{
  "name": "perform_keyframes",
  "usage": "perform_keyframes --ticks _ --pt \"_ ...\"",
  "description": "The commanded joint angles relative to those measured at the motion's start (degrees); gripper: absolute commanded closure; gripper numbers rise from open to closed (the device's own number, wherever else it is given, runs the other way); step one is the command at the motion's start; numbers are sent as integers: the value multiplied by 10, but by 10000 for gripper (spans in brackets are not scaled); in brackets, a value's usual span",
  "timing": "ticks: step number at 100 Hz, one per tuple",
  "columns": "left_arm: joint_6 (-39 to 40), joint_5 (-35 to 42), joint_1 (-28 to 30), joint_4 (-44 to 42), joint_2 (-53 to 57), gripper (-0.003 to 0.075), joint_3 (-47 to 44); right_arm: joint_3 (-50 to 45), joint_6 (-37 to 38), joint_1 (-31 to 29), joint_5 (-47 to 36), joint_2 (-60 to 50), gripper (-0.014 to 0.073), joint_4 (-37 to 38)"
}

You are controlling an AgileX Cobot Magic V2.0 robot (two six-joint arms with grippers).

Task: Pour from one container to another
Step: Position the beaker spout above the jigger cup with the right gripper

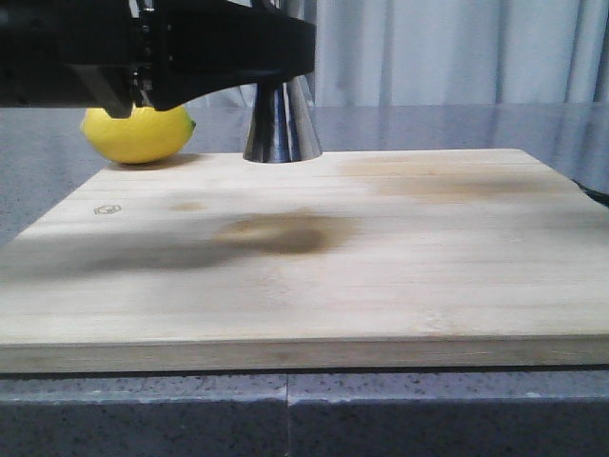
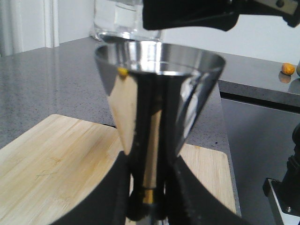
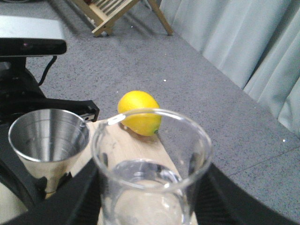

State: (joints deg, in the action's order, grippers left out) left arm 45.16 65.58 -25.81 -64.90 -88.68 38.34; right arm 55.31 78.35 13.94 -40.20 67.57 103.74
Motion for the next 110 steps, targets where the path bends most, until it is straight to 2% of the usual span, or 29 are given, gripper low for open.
perform_keyframes --ticks 1,46,94,110 --pt "7 61 2 29 24 739 12 23 6 1 0 -18 412 -15" --pt "12 61 2 21 24 739 12 42 7 1 -14 -18 422 14" --pt "12 60 2 21 24 739 12 38 7 3 81 -18 425 27" --pt "12 57 2 21 24 739 12 19 7 38 144 -15 425 27"
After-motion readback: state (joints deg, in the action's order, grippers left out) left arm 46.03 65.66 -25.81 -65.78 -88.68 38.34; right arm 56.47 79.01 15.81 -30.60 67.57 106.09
